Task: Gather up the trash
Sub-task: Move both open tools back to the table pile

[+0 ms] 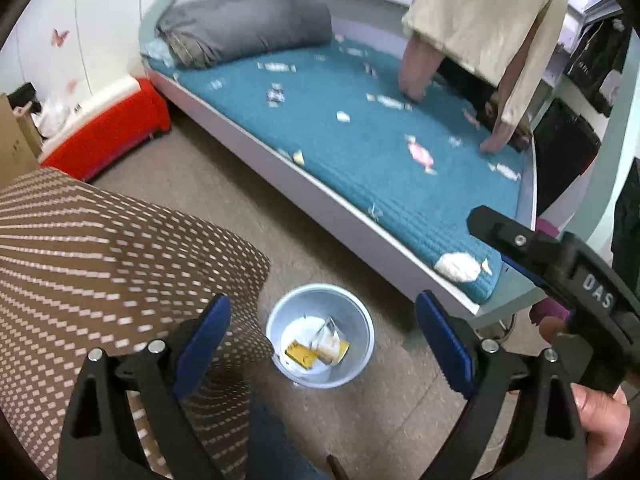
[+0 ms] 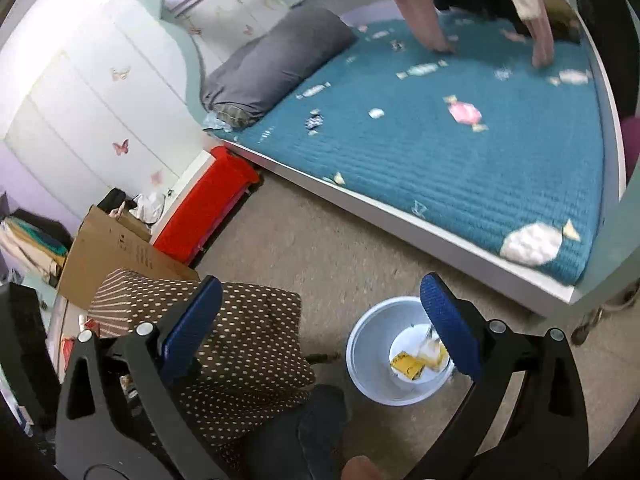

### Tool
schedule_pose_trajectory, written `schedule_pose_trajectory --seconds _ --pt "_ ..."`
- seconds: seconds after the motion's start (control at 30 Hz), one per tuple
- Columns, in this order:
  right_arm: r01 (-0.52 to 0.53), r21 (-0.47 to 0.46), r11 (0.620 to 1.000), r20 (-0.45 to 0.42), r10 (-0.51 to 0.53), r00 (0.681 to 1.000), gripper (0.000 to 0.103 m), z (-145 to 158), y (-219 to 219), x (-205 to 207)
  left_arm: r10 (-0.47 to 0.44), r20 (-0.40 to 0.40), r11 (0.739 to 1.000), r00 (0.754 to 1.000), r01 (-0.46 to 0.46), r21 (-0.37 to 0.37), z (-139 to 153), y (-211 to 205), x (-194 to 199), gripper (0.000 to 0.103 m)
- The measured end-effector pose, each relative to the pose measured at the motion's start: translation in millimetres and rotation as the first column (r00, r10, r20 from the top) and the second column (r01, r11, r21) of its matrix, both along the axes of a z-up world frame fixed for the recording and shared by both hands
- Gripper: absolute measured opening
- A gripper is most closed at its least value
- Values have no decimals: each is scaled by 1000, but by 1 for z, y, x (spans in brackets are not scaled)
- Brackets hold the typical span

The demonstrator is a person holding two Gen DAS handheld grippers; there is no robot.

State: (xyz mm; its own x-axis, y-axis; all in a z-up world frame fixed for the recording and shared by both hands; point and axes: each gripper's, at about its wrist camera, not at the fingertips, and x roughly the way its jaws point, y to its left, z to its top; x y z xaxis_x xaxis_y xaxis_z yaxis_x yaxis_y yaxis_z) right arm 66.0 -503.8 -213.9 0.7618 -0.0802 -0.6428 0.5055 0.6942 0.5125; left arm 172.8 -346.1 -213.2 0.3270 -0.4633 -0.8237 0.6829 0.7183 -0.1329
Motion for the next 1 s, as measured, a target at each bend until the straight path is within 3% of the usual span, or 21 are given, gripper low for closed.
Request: schedule_pose_trajectory --seconds 0.3,0.6,0.87,1.0 --pt "-132 -100 986 42 136 990 97 58 57 23 109 144 992 984 -97 -86 62 61 -11 91" --pt "-294 -136 946 68 305 950 97 89 124 60 238 222 967 945 -209 -146 92 147 -15 91" --pt "-492 -180 852 51 508 860 97 102 215 103 405 271 914 873 -375 -157 99 240 -15 91" --pt "-602 -228 766 5 619 786 97 101 277 128 494 266 869 828 -470 -153 95 297 -11 91"
